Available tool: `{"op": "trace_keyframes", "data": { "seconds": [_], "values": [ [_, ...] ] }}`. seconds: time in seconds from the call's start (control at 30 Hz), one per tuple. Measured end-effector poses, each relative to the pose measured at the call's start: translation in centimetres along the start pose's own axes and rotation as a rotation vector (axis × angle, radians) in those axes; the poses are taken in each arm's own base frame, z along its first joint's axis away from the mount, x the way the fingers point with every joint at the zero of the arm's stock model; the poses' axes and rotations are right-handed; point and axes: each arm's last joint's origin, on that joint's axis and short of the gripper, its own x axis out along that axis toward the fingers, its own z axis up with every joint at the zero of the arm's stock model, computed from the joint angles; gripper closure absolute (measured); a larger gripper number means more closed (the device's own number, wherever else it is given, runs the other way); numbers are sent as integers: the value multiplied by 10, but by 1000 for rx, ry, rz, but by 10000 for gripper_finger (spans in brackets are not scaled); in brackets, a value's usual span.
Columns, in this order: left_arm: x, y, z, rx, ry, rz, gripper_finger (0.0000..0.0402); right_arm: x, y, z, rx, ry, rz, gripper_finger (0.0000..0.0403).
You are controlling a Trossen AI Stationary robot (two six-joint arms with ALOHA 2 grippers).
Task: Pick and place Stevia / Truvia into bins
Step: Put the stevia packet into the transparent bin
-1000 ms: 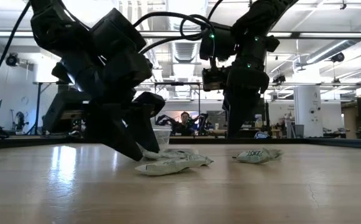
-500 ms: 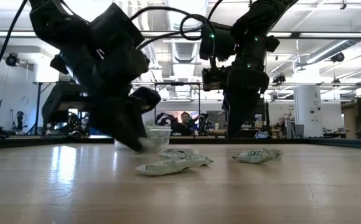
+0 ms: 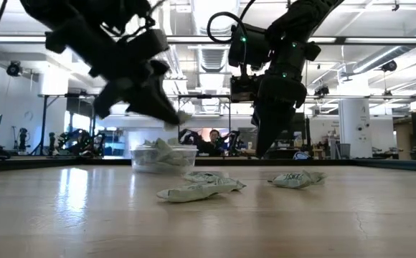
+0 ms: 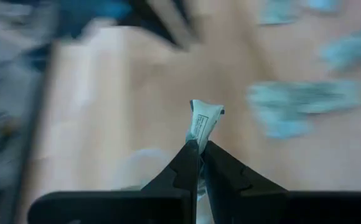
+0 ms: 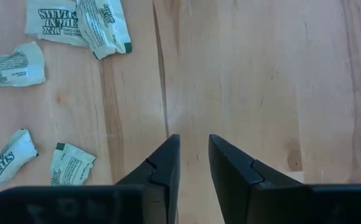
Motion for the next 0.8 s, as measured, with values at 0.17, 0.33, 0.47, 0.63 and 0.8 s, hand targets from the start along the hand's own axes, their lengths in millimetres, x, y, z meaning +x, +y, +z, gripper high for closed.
{"op": "trace_keyframes", "data": {
  "seconds": [0.17,0.33,0.47,0.63,0.8],
  "values": [
    [-6,17,-3,-3,54,188,396,0,0,0,0,-2,0,323],
    [0,28,-25,-25,133,222,395,0,0,1,-10,-13,0,330],
    [4,36,-43,-45,198,241,395,0,0,3,-23,-30,1,333],
    [5,38,-48,-56,213,249,395,0,0,3,-24,-32,1,328],
    [5,37,-50,-54,218,246,387,0,0,3,-25,-37,1,323]
  ]
}}
